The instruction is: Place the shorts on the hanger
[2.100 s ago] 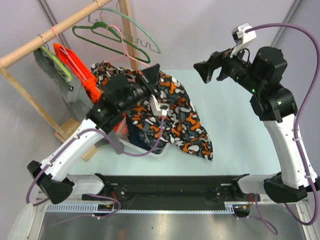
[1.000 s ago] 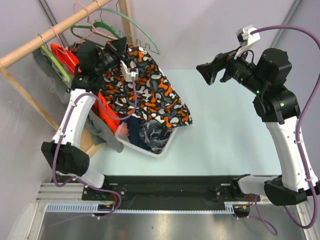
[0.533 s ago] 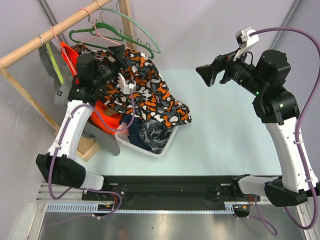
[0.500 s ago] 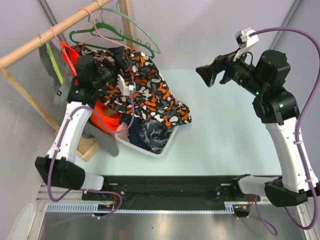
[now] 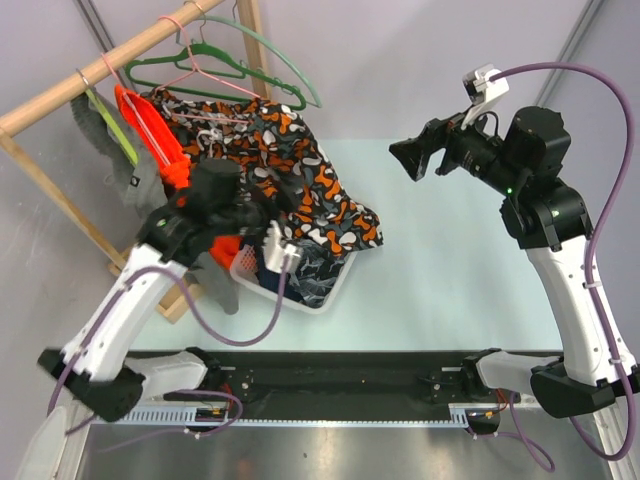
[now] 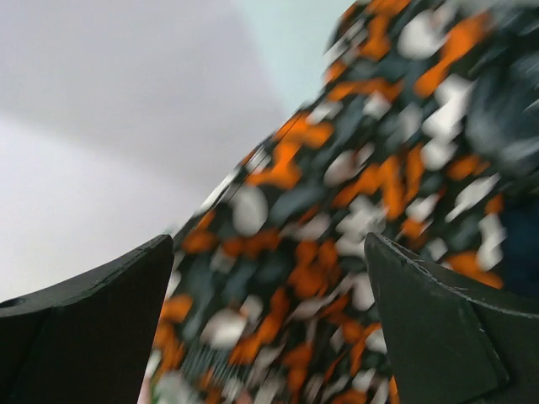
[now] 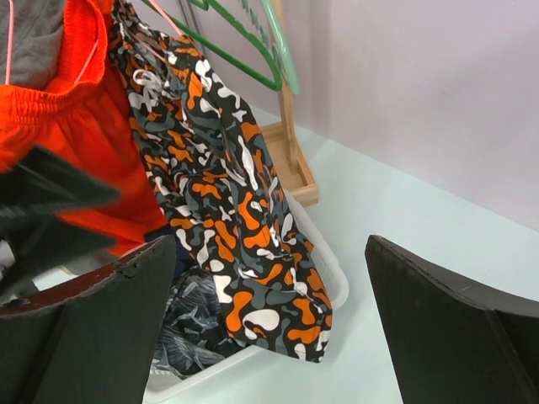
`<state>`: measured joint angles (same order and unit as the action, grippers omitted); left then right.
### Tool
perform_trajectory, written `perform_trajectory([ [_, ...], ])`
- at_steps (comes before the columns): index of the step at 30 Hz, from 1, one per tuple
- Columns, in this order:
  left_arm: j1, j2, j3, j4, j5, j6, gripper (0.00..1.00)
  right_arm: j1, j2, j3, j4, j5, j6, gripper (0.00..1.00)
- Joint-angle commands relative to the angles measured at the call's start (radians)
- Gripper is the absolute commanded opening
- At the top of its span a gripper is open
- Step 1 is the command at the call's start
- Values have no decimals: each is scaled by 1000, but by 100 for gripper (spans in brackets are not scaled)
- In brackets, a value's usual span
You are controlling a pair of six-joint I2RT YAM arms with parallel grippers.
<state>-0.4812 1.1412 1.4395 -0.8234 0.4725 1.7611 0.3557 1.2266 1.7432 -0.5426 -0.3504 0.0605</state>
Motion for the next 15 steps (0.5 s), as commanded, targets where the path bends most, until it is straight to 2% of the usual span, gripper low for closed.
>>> perform_trajectory([
  [1,-143,170,99,-164,-58,-138,100,-6,-30,-11,36,8,12,100],
  [2,-157,258,129,-166,-61,-164,100,-7,-38,-17,27,10,1,100],
  [6,-210,486,333,-256,-103,-187,100,-23,-55,-31,4,30,-13,100],
  [9,-226,627,427,-280,-123,-209,100,-43,-62,-45,-5,28,-11,100],
  [15,-231,813,552,-397,-207,-216,100,-64,-68,-57,-16,24,-10,100],
])
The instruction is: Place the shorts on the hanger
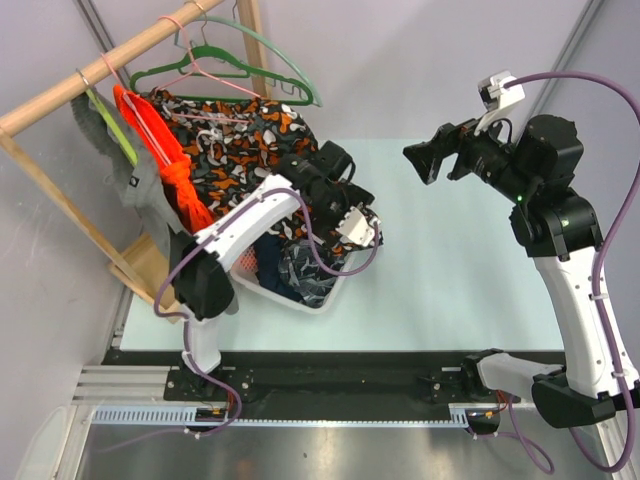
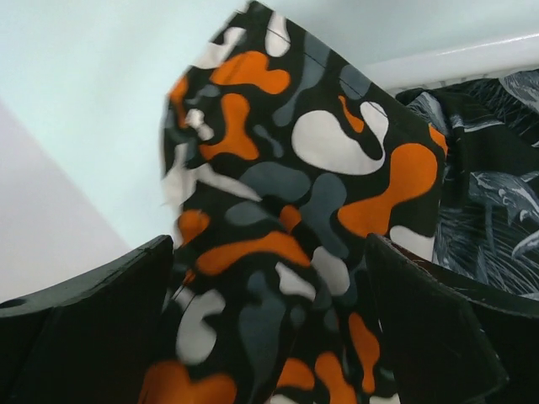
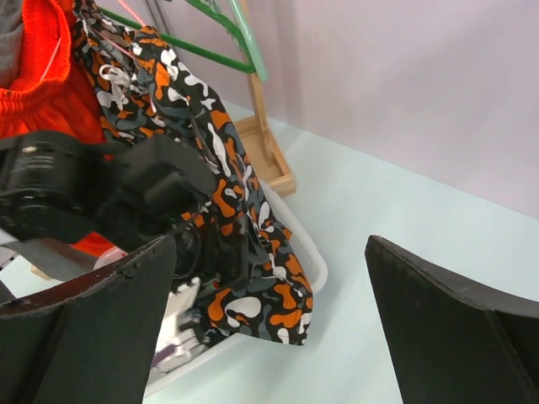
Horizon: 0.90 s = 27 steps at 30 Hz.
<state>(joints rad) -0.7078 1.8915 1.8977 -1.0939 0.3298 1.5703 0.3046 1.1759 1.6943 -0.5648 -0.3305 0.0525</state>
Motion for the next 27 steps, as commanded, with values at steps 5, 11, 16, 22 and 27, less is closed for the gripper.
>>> perform_trajectory([
  [5,5,133,93,-159,-106,-30,100,-21,-19,-12,3,-1,-3,100],
  [11,21,161,149,-299,-126,-4,90,-28,-19,-12,-3,-4,-11,100],
  [16,30,130,130,-345,-170,22,91,-32,-18,-19,8,-16,-6,100],
  [22,48,170,127,-327,-228,31,90,-32,-15,-18,16,-22,1,100],
  [27,68,184,130,-324,-301,57,69,-33,-18,-12,13,-22,-5,100],
])
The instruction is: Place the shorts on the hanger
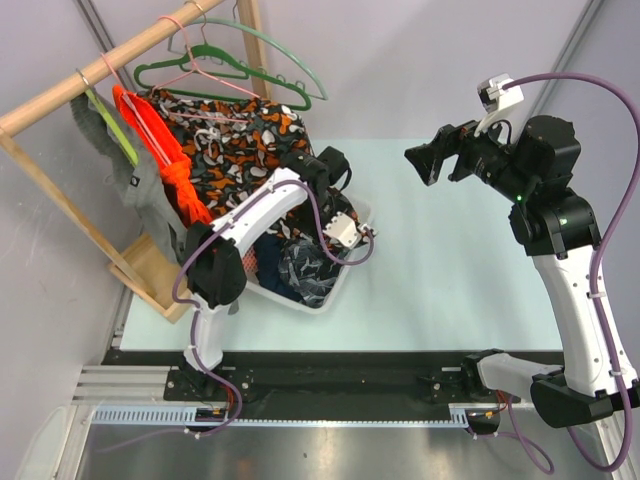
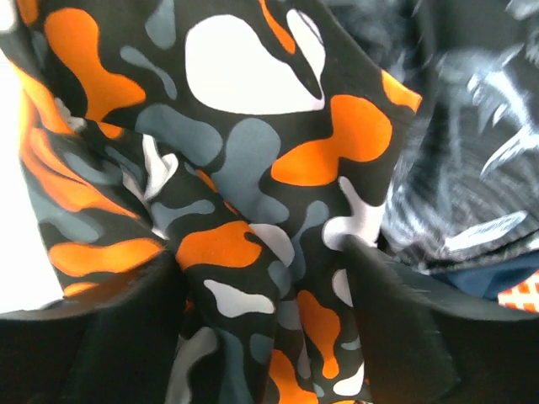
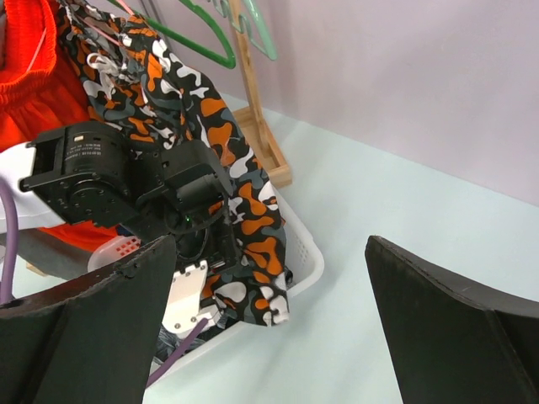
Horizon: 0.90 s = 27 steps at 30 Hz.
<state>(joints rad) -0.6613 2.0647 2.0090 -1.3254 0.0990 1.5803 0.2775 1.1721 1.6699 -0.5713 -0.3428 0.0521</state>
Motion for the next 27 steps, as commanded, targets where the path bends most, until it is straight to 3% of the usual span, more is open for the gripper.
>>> perform_trajectory([
  [1,31,5,16,-92,-79,50,60,-8,-14,11,21,-9,-5,100],
  [2,38,0,17,-92,-91,50,44,-6,-15,11,21,-10,-3,100],
  [4,60,-21,16,-97,-97,61,29,-8,-15,8,19,-13,0,100],
  [5,71,-31,14,-98,-134,64,14,-9,-15,7,24,-15,2,100],
  [8,117,-83,-9,-94,-165,104,0,-11,-20,4,27,-18,6,100],
  [18,368,-92,-7,11,-352,208,0,-12,-34,-6,34,-41,14,100],
  [27,453,-2,-61,267,-505,218,3,-11,-35,-15,37,-53,25,100],
])
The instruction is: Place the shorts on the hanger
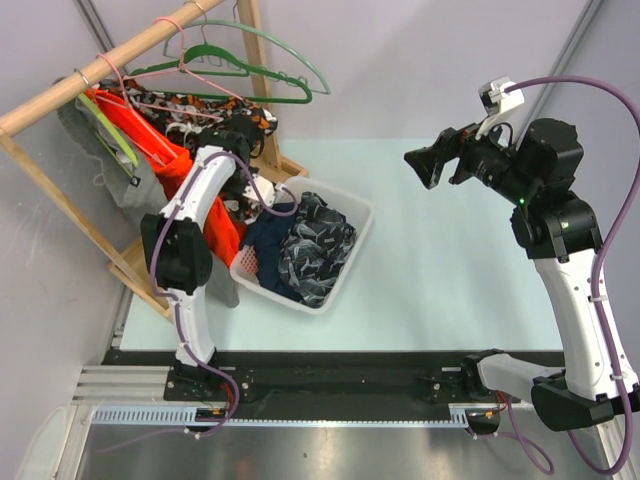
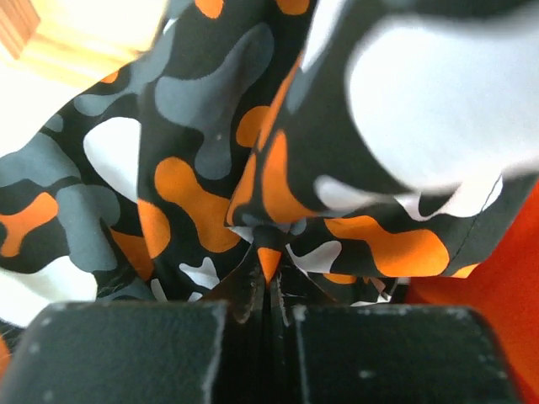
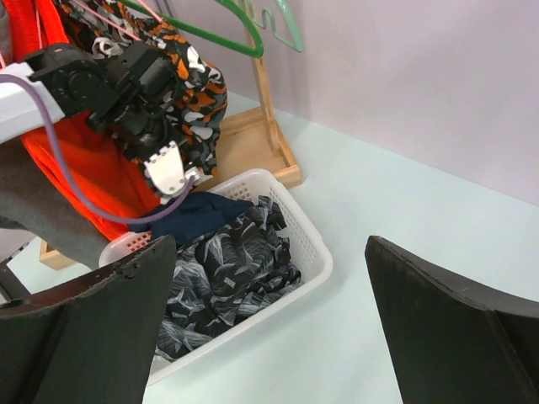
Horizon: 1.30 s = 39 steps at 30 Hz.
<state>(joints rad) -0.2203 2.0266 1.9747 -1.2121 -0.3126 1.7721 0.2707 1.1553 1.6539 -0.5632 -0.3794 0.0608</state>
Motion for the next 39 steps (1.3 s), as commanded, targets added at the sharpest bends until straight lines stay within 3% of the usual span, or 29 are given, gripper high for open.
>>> perform_trajectory([
  [1,12,49,-39,201,-103,27,9,-5,-19,1,28,-16,16,100],
  [2,13,50,-42,221,-108,21,14,-5,-19,1,28,-16,14,100],
  [6,9,34,-56,238,-43,1,57,-5,-20,1,23,-15,8,100],
  [8,7,-6,-56,171,12,-11,78,-5,-22,-2,23,-13,8,100],
  [9,1,-23,-56,151,74,-19,81,-5,-22,-3,22,-15,7,100],
  [13,-24,-124,-74,68,229,-62,87,-5,-23,-17,32,-26,16,100],
  [23,-109,-284,-125,-17,464,-244,90,-5,-46,-72,40,-47,11,100],
  [24,-114,-305,-122,-17,489,-263,99,-5,-48,-89,40,-47,7,100],
  [27,-157,-348,-117,-9,589,-356,100,-5,-63,-118,29,-36,-12,100],
  [33,-310,-436,-24,92,722,-785,100,-11,-69,-181,5,-21,-33,100],
  [37,-317,-431,85,167,842,-1229,100,-22,-68,-227,-16,-27,-47,100],
  [39,-315,-442,57,218,837,-1338,100,-33,-68,-258,-27,-33,-53,100],
])
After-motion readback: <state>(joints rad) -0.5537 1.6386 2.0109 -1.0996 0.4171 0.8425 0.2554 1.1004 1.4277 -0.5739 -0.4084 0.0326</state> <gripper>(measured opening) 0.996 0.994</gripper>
